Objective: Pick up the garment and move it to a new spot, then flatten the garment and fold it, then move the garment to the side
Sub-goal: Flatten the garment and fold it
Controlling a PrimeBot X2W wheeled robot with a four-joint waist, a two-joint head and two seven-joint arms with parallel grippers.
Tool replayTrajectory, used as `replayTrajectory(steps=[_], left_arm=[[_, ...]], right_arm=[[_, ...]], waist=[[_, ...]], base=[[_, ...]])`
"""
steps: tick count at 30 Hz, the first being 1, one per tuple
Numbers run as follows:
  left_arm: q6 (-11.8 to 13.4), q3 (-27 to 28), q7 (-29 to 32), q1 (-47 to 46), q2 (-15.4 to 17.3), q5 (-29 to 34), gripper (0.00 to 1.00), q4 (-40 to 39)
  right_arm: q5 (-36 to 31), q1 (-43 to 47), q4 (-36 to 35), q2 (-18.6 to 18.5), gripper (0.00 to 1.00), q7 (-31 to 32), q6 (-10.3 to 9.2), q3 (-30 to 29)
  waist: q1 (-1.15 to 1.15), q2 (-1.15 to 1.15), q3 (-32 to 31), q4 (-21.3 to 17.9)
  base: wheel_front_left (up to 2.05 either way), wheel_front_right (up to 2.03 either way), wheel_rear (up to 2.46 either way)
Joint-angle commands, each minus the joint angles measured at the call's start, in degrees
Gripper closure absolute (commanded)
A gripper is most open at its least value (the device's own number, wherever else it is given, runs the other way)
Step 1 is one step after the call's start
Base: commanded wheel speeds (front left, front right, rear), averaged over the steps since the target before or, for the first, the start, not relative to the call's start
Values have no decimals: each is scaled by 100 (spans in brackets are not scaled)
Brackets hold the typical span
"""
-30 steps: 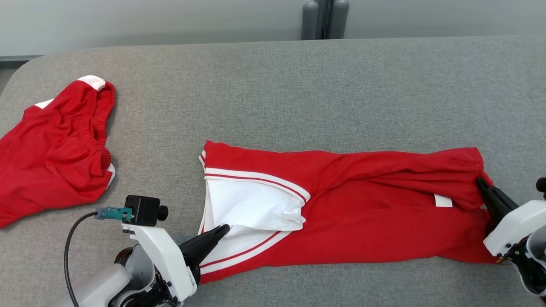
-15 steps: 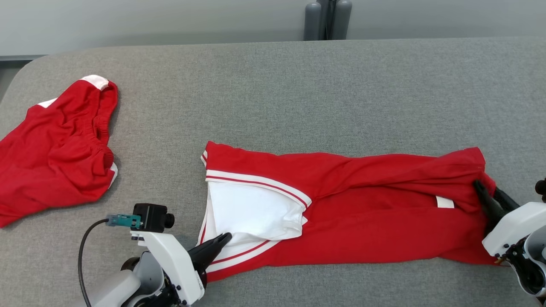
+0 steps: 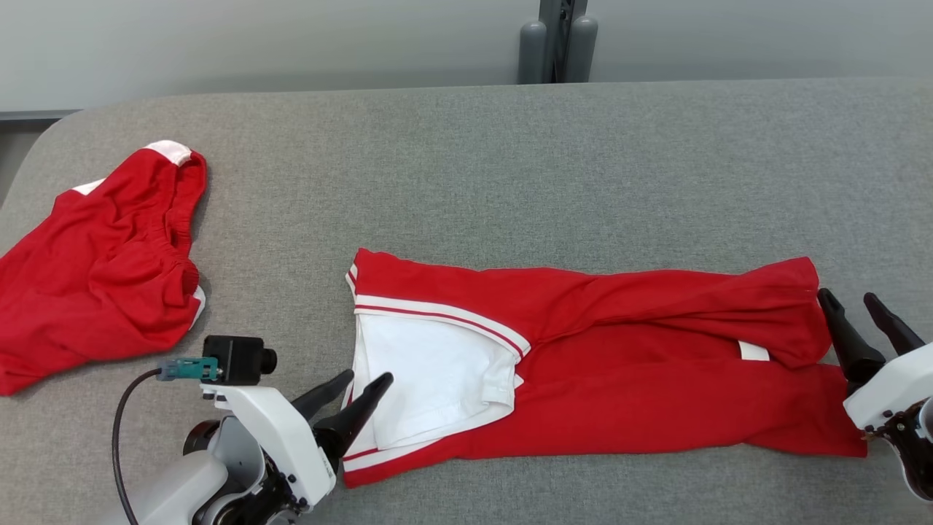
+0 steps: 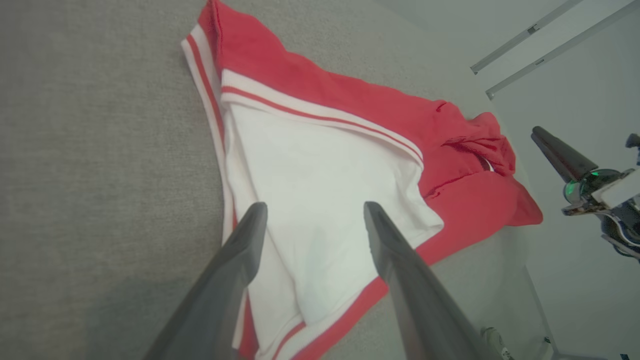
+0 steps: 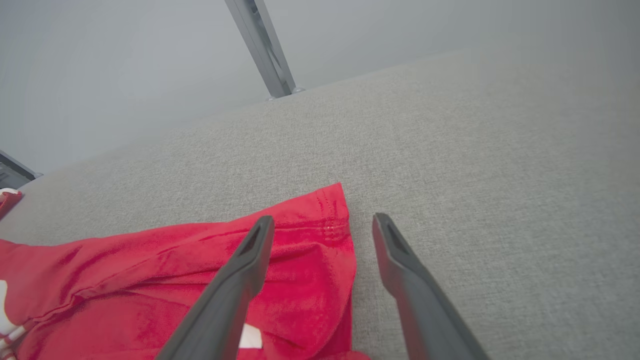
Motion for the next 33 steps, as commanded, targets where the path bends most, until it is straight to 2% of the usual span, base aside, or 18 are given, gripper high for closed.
replayTrajectory(steps=[1, 4, 10, 18, 25, 33], left_arm=[[60, 64, -109, 47, 28, 81, 0, -55], [200, 165, -442, 72, 69, 224, 0, -168], [507, 470, -1310, 151, -102, 569, 0, -396], [791, 881, -1559, 365, -279, 1050, 0, -597], [765, 1402, -1573, 720, -617, 1457, 0, -732], [689, 1563, -1576, 887, -798, 1780, 0, -715]], right_arm=[[-77, 118, -62, -17, 0, -25, 12, -130], [-166, 258, -123, 63, 0, -26, 12, -445], [-213, 518, -28, 354, 0, -24, 12, -1034], [-188, 732, 57, 605, 0, -24, 12, -1220], [82, 772, 392, 819, 0, -24, 12, -1146], [457, 707, 607, 1059, 0, -14, 12, -1041]], waist=[[0, 0, -25, -15], [0, 0, -56, -42], [0, 0, -33, -70], [0, 0, -14, -29], [0, 0, -39, 27], [0, 0, 85, 122]], base=[[0, 0, 0], [0, 0, 0], [0, 0, 0], [0, 0, 0], [0, 0, 0], [0, 0, 0]])
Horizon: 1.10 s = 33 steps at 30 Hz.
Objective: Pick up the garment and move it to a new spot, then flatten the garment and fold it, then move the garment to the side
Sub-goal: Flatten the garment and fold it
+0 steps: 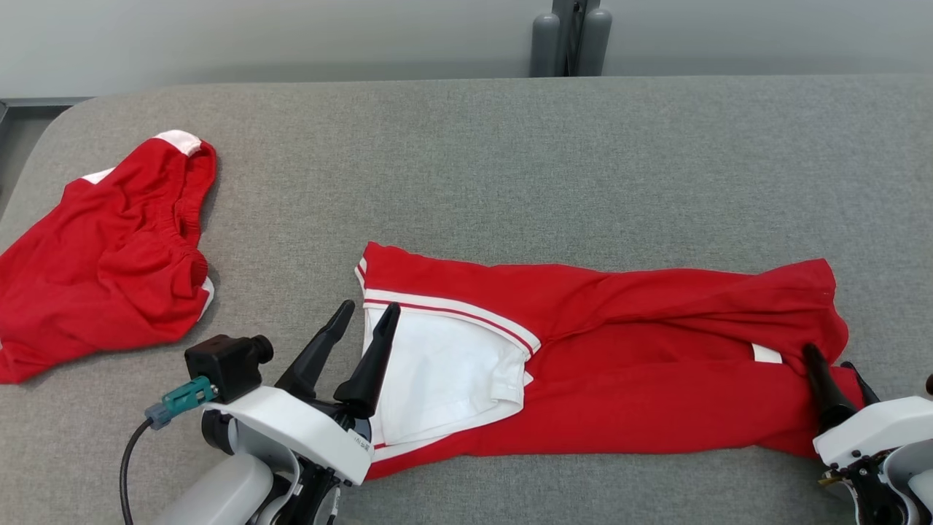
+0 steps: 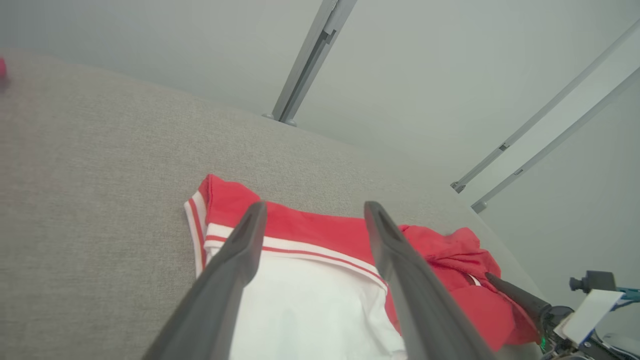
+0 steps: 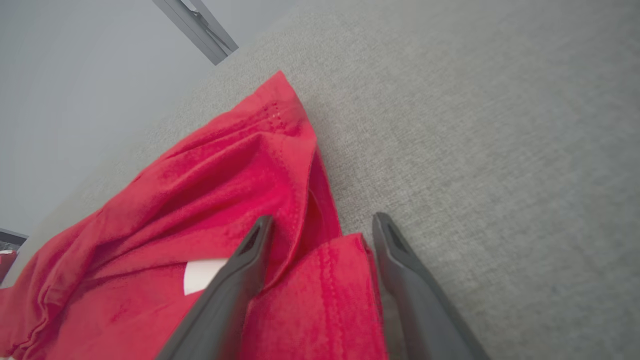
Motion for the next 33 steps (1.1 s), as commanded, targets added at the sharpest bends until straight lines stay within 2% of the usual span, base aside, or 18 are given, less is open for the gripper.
replayTrajectory(steps=[1, 8, 10, 11, 15, 19, 33], left_arm=[[-23, 43, -22, 63, 36, 52, 0, 39], [-60, 59, -23, 48, 16, 104, 0, 70], [-57, 48, -22, 66, 18, 106, 0, 74], [-56, 41, -18, 75, 18, 105, 0, 79], [-46, 33, -4, 99, 16, 72, 0, 92], [-46, 33, -4, 79, 20, 53, 0, 86], [-82, 43, -7, 145, -10, 25, 0, 81]], right_arm=[[122, 2, 26, 60, 0, -2, 12, 53], [397, 60, 136, 244, 0, 33, 12, 329], [475, 92, 102, 293, 73, 45, 12, 434], [522, 107, 71, 306, 100, 45, 12, 486], [640, 91, -18, 257, 100, 38, 12, 610], [506, -28, -149, 220, 100, 13, 12, 472], [-468, 229, -626, 79, 100, -4, 12, -996]], waist=[[0, 0, 37, 26], [0, 0, 67, 95], [0, 0, 53, 107], [0, 0, 45, 112], [0, 0, 10, 112], [0, 0, -19, 87], [0, 0, -86, -6]], base=[[0, 0, 0], [0, 0, 0], [0, 0, 0], [0, 0, 0], [0, 0, 0], [0, 0, 0], [0, 0, 0]])
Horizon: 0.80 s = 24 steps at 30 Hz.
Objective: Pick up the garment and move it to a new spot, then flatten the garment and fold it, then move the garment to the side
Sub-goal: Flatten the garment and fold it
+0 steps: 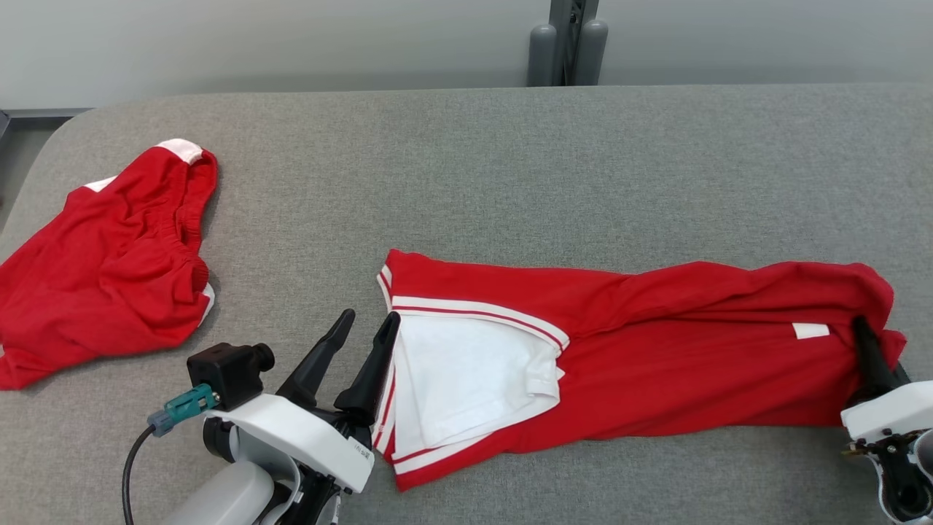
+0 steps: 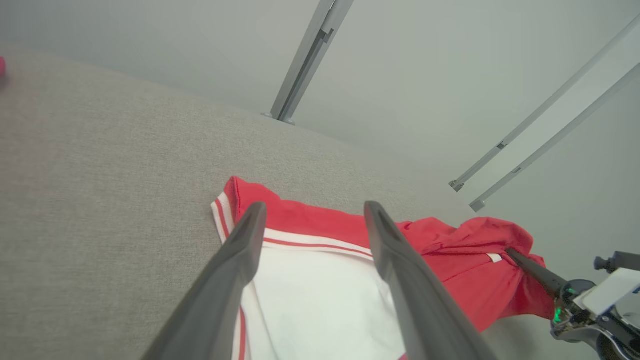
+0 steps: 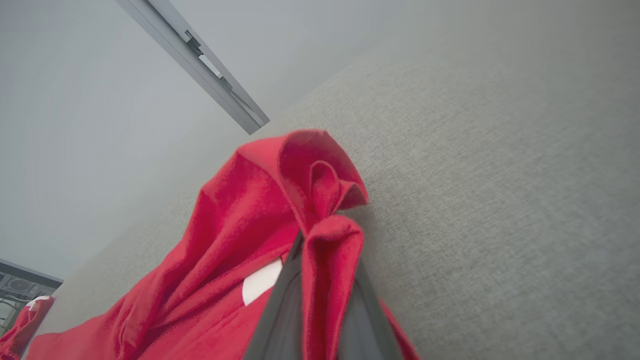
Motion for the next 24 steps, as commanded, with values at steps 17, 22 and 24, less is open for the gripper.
replayTrajectory(steps=[17, 22, 24], left_arm=[[-60, 238, -22, 115, -129, 193, 0, -86], [-116, 398, -24, 216, -251, 250, 0, -61], [-132, 426, -24, 277, -289, 275, 0, -34]], right_arm=[[-1025, 428, -1914, -98, 100, 4, 12, -490], [-1180, 620, -2520, 5, 100, 4, 12, -16], [-1187, 626, -2611, 44, 100, 5, 12, 254]], waist=[[0, 0, -174, 144], [0, 0, -270, 379], [0, 0, -302, 488]], base=[[0, 0, 0], [0, 0, 0], [0, 0, 0]])
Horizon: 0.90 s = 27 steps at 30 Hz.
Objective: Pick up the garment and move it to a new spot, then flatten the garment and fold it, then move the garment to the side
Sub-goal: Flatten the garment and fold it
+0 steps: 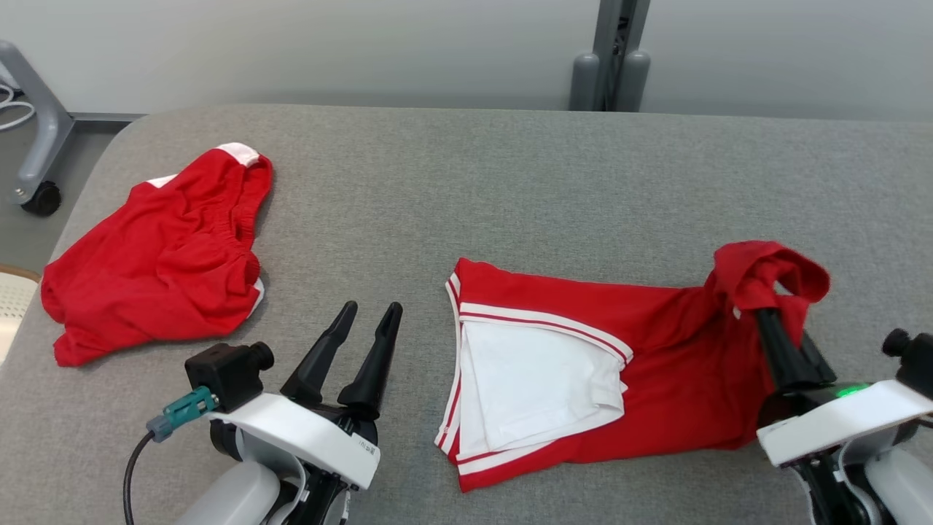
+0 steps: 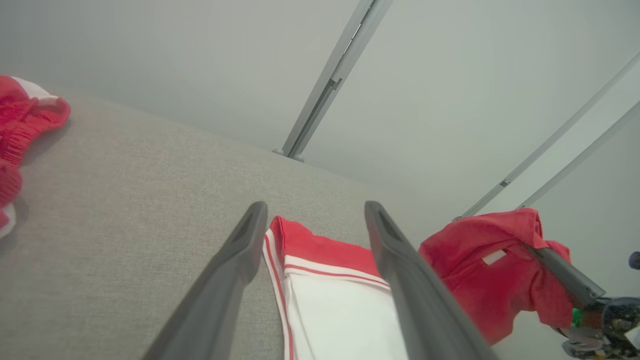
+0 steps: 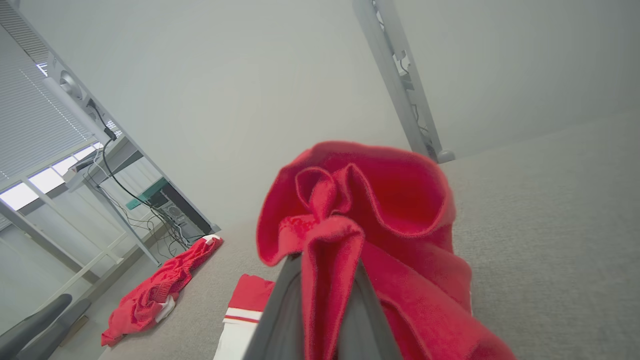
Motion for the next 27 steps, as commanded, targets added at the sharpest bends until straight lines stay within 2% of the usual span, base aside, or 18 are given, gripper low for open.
replayTrajectory(steps=[1, 10, 21, 27], left_arm=[[-37, 33, -22, 110, -16, 55, 0, 35], [-127, 185, -23, 183, -144, 155, 0, 52], [-170, 223, -23, 304, -210, 174, 0, 102], [-209, 252, -23, 300, -259, 186, 0, 140]], right_arm=[[-11, 11, -51, 28, 100, 3, 12, 142], [181, -514, 405, 202, 100, 3, 12, 964], [671, -1252, 1235, 104, 100, 107, 12, 2139], [880, -1636, 1832, 374, 100, 250, 12, 2524]], waist=[[0, 0, -56, 148], [0, 0, -117, 696], [0, 0, -149, 1089], [0, 0, -177, 1214]], base=[[0, 0, 0], [0, 0, 0], [0, 0, 0], [0, 0, 0]])
